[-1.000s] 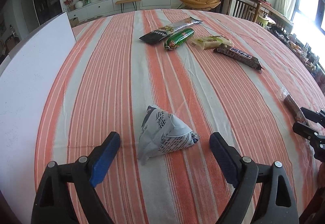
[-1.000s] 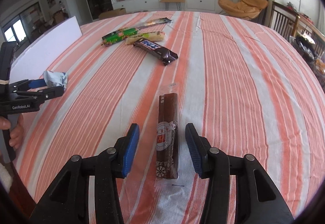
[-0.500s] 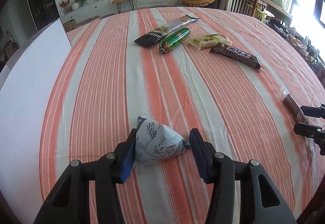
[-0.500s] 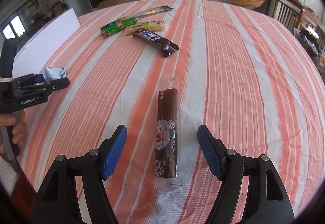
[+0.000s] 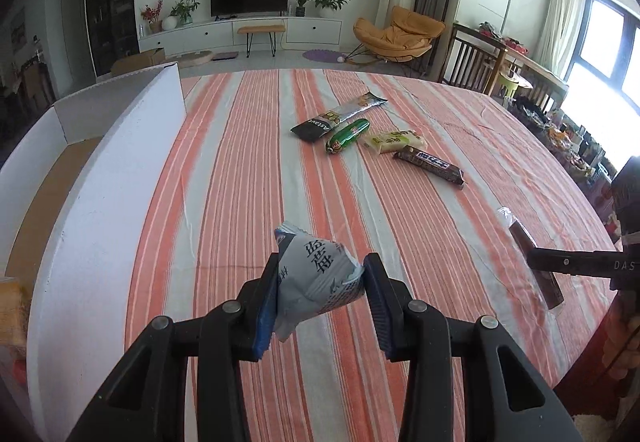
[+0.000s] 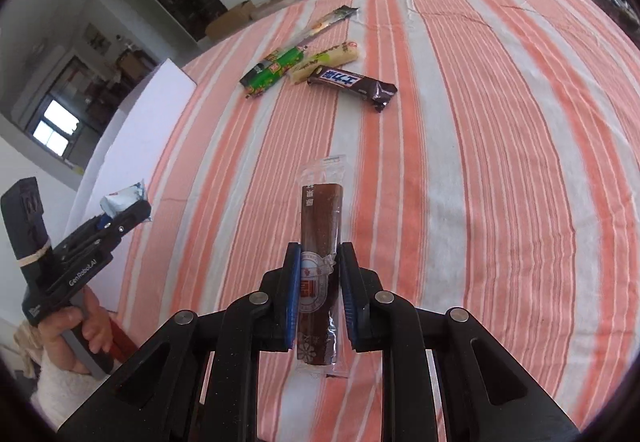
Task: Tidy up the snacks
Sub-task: 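Carry both snacks over the white box and open both tools to drop them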
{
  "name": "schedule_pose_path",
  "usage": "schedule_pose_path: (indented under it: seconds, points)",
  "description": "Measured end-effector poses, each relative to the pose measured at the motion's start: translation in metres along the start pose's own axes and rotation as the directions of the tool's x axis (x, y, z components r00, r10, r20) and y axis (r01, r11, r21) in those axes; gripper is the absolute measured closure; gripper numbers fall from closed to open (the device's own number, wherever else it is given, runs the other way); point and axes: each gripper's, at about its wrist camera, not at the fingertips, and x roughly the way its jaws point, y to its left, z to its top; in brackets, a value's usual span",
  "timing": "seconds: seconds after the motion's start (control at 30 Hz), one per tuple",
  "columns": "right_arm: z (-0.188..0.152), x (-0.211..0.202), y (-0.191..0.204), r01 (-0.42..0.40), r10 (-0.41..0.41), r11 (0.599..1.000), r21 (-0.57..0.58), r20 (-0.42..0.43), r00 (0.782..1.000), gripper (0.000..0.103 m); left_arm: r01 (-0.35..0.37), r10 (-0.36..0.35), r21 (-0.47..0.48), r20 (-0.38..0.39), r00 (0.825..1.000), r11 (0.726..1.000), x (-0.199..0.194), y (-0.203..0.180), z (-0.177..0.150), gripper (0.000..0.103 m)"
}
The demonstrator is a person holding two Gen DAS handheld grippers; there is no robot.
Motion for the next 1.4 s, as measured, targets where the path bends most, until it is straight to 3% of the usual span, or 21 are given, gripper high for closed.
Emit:
schedule_pose_path:
  seconds: [0.1,0.2,0.3,0.4,0.57,0.87,1.0,1.1,1.27,1.33,1.4]
  points:
    - [-0.006,-0.002,0.001,-0.172,0.17,0.98,0.101,0.029,0.985,0.084,-0.002,0.002,-0.024,0.018,1.0,1.0,-0.023,0.004,-0.005,0.063]
    - [-0.01,0.003,0.011,-0.213,0.211,0.97,0.12,0.029,0.977,0.084,-0.028,0.029,-0.044,0.015,0.999,0.999,-0.034,0.011,-0.012,0.063]
    - [-0.014,0.008,0.03,-0.05,0.05,0.999,0.014,0.017,0.999,0.084,-0.094,0.094,-0.035,0.008,0.996,0.995,-0.039,0.015,-0.018,0.063]
    - [-0.021,0.016,0.048,0.065,-0.063,0.993,-0.096,0.018,0.998,0.084,-0.172,0.172,-0.026,0.011,0.985,0.985,-0.044,0.021,-0.021,0.063]
    - [-0.028,0.026,0.064,0.099,-0.099,0.983,-0.158,0.007,0.995,0.084,-0.27,0.27,-0.016,0.032,0.962,0.963,-0.05,0.03,-0.021,0.063]
    - [-0.034,0.029,0.074,0.136,-0.135,0.964,-0.23,0.021,0.991,0.084,-0.303,0.303,0.0,0.04,0.952,0.953,-0.049,0.031,-0.022,0.063]
    - [-0.036,0.035,0.077,0.155,-0.158,0.956,-0.251,0.01,0.987,0.084,-0.265,0.265,-0.014,0.023,0.964,0.964,-0.047,0.032,-0.023,0.063]
    - [-0.04,0.041,0.08,0.176,-0.185,0.945,-0.277,-0.007,0.983,0.084,-0.133,0.132,-0.093,-0.023,0.991,0.987,-0.044,0.039,-0.023,0.063]
    - [-0.04,0.052,0.106,0.137,-0.164,0.93,-0.341,-0.054,0.985,0.084,0.023,-0.024,-0.193,-0.005,1.0,0.981,-0.065,0.055,-0.011,0.063]
    - [-0.031,0.054,0.132,0.099,-0.131,0.919,-0.381,-0.059,0.99,0.084,0.042,-0.035,-0.224,0.033,0.999,0.974,-0.084,0.073,0.001,0.063]
    - [-0.019,0.055,0.17,0.061,-0.09,0.896,-0.44,-0.045,0.995,0.084,0.014,0.003,-0.249,0.071,0.998,0.968,-0.103,0.099,0.013,0.063]
